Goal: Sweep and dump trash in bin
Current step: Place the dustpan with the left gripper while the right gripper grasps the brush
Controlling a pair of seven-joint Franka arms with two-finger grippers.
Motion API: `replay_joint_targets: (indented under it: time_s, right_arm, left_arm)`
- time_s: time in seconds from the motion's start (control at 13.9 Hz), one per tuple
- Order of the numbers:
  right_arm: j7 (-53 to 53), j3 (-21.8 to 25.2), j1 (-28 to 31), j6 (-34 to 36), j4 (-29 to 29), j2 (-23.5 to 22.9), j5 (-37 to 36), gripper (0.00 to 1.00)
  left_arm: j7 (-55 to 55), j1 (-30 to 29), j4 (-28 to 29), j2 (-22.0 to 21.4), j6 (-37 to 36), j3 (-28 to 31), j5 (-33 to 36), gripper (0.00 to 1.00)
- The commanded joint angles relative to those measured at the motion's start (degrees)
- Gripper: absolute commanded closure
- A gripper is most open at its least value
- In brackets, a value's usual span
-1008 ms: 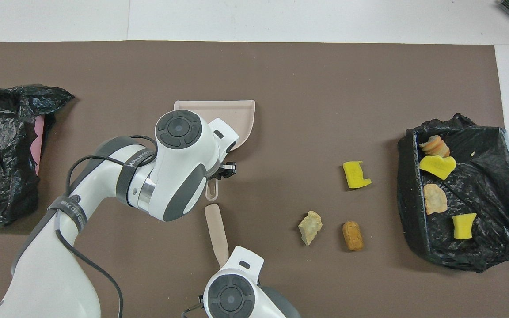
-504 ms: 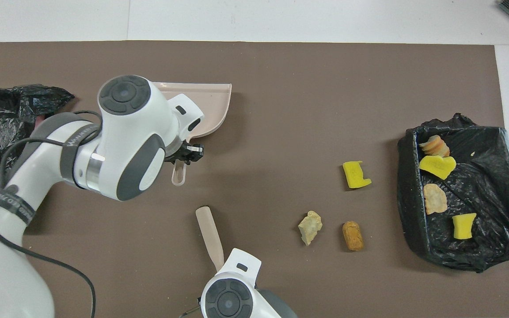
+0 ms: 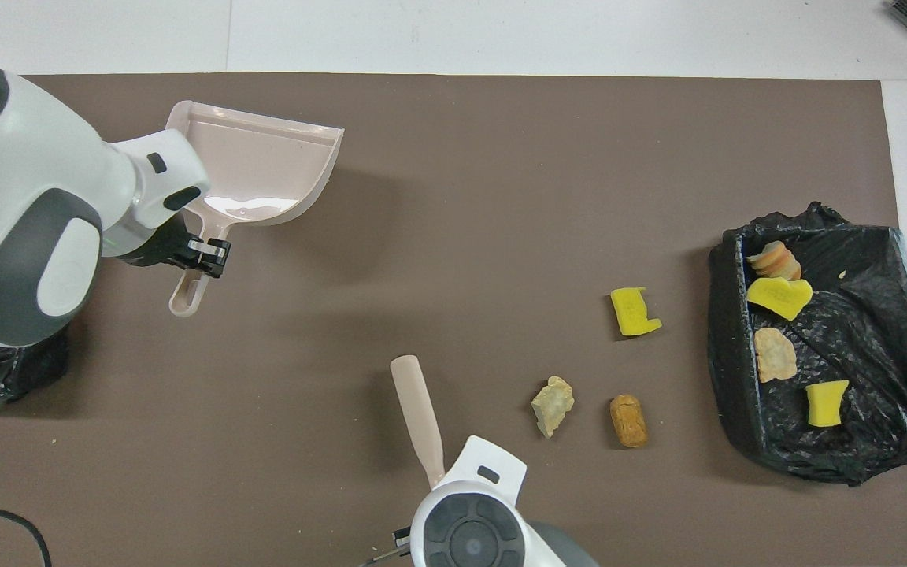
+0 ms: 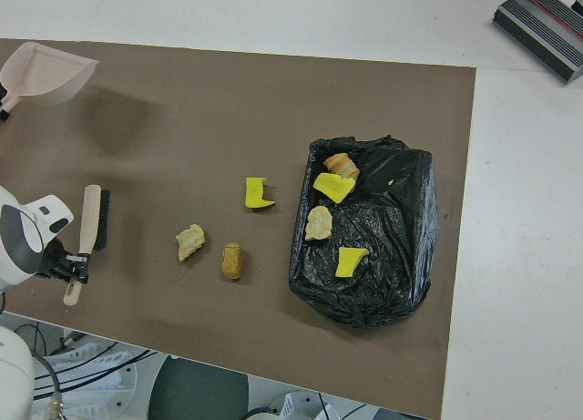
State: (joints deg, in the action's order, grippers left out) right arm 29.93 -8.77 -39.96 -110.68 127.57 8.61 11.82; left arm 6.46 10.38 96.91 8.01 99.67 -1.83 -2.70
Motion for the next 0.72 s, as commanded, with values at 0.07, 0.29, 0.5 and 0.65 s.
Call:
replay_joint_targets:
  time_s: [0.07, 0.29, 0.5, 0.65]
  right_arm:
    - [3.1, -0.3, 5.1, 11.0, 3.7, 7.5, -6.5, 1.0]
    - [8.2, -0.4, 8.0, 13.4, 9.0, 11.0, -12.9, 1.0]
    - [9.1, -0.5, 14.1, 14.6, 11.6, 11.9, -15.9, 1.0]
    - [8.5, -0.5, 17.2, 17.0, 12.1, 11.7, -18.8, 1.0]
  left_arm:
    - [14.2, -4.0, 0.7, -1.2, -3.5, -0.5, 2.6, 1.0]
    - [25.7, -6.7, 3.7, -3.0, -3.7, -0.5, 4.3, 1.0]
    - [38.8, -8.6, 7.1, -5.0, -2.5, -0.5, 6.6, 1.0]
    - [45.4, -9.4, 9.4, -5.9, -1.3, -0.5, 7.0, 1.0]
